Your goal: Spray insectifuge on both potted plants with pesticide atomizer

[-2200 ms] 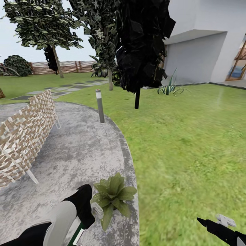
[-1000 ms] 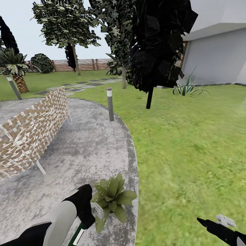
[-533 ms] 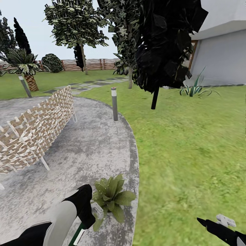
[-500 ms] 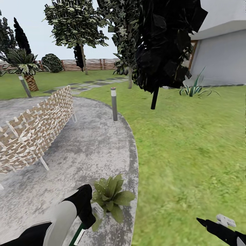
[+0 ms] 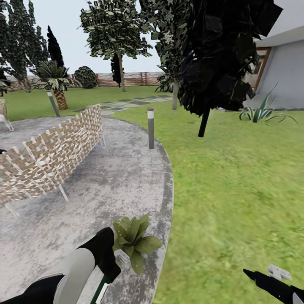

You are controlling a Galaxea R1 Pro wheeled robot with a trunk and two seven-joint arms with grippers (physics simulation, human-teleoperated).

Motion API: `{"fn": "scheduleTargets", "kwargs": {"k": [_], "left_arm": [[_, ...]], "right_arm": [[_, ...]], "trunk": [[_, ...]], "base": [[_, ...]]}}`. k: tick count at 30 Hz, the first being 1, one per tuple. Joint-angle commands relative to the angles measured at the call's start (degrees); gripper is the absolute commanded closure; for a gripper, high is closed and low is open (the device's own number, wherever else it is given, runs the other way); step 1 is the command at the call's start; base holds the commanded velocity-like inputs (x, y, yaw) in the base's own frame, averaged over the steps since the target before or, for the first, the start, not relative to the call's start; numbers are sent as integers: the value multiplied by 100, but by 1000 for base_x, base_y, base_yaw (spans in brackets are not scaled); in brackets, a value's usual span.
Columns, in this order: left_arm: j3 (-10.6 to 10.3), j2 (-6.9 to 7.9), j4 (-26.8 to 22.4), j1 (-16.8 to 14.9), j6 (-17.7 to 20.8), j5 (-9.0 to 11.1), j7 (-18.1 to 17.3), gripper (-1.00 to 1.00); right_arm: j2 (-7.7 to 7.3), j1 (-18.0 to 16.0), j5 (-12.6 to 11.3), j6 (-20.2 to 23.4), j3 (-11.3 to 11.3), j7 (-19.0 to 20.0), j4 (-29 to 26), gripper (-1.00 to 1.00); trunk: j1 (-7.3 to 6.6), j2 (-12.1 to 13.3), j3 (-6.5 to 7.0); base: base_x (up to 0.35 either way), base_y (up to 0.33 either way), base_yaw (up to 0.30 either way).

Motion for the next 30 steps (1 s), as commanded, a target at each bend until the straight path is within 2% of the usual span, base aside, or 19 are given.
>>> {"fn": "scheduleTargets", "kwargs": {"k": [1, 10, 22, 30], "left_arm": [[50, -7, -9, -3, 29, -60, -35, 100], [55, -1, -12, -3, 29, -53, -35, 100], [52, 0, -17, -3, 21, -45, -28, 100], [55, -3, -18, -3, 20, -45, -19, 100]], "right_arm": [[1, -1, 36, 39, -50, 32, -9, -100], [1, -2, 36, 39, -50, 32, -9, -100], [1, 0, 36, 39, -50, 32, -9, -100], [1, -2, 36, 39, -50, 32, -9, -100]], "trunk": [[-1, -3, -6], [-1, -3, -6], [-1, -3, -6], [-1, -3, -6]], "base": [[5, -321, 277], [141, -264, 276], [17, -17, 274], [156, -118, 43]]}}
